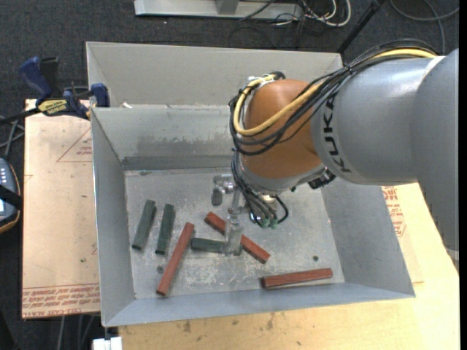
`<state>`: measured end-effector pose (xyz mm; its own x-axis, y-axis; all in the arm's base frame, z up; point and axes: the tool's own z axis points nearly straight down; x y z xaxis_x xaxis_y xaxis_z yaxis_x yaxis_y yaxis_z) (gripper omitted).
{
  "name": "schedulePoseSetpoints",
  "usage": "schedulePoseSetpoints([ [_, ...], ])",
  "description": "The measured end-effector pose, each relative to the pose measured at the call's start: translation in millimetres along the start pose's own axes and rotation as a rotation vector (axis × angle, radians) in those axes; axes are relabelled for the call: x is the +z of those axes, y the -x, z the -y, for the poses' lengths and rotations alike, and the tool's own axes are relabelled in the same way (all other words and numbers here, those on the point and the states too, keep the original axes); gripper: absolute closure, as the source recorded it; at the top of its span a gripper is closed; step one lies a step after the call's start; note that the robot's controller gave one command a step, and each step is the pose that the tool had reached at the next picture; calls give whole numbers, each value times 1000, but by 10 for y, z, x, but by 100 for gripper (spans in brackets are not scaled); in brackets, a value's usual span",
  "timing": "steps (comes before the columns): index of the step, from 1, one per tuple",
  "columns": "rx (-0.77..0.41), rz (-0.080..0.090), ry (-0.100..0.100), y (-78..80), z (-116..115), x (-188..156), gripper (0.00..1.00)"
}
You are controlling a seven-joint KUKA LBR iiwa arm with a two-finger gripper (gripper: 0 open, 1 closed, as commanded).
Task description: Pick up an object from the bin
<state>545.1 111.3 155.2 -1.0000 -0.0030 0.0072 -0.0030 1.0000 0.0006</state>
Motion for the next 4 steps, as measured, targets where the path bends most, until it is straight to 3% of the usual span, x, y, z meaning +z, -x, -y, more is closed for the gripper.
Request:
schedulePoseSetpoints([
  [1, 3, 7, 1, 18, 5, -41, 0],
  [2, 201, 8, 3, -178, 130, 839, 100],
  [3, 202, 8, 3, -178, 130, 839, 100],
  [4, 227, 11, 2, 86, 154, -713, 100],
])
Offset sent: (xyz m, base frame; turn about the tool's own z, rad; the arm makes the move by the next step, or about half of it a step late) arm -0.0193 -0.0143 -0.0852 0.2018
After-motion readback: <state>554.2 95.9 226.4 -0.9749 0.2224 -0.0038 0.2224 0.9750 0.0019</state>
